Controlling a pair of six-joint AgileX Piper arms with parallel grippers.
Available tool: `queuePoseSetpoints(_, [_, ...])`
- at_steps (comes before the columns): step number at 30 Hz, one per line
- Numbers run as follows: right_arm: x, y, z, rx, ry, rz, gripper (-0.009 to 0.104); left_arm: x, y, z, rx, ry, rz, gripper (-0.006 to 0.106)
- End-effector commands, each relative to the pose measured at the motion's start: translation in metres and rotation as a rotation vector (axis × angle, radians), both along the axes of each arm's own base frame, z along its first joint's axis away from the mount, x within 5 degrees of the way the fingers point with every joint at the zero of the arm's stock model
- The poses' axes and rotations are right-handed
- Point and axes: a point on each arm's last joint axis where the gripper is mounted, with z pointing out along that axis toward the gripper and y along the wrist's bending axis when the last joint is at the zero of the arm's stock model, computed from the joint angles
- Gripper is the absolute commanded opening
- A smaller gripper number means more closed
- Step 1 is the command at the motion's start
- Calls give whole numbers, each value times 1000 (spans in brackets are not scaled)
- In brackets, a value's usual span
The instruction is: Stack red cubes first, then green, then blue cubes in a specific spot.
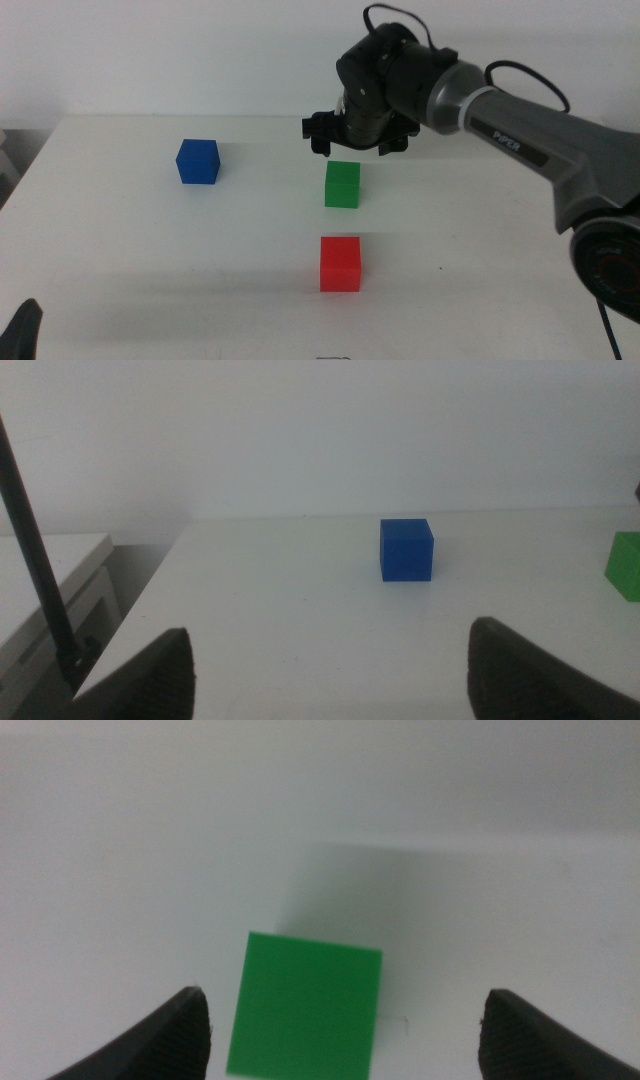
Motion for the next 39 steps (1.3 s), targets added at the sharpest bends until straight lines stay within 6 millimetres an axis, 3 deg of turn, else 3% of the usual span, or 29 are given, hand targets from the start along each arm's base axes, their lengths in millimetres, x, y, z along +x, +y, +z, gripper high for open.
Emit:
queuePoseSetpoints(1, [4,-5,43,54,-146,22,91,-1,0,9,-5,-97,0,94])
queuePoseSetpoints(16, [18,6,-2,42,-108,38,91,-1,0,9,-5,-97,0,94])
queuePoseSetpoints(21, [19,8,-11,39,-93,36,84,-1,0,9,-5,-97,0,94])
queuePoseSetpoints(24, [19,9,-15,44,-81,32,73,-1,0,9,-5,-97,0,94])
queuePoseSetpoints(26, [19,10,-16,58,-73,30,59,-1,0,9,-5,-97,0,94])
queuePoseSetpoints(31, [16,7,-3,35,-58,24,0,-1,0,9,-5,-97,0,94])
queuePoseSetpoints(36, [-1,-7,34,-27,-38,-30,-1,-1,0,9,-5,-97,0,94])
queuePoseSetpoints(39, [-27,-11,59,-72,-27,-22,-1,-1,0,9,-5,-97,0,94])
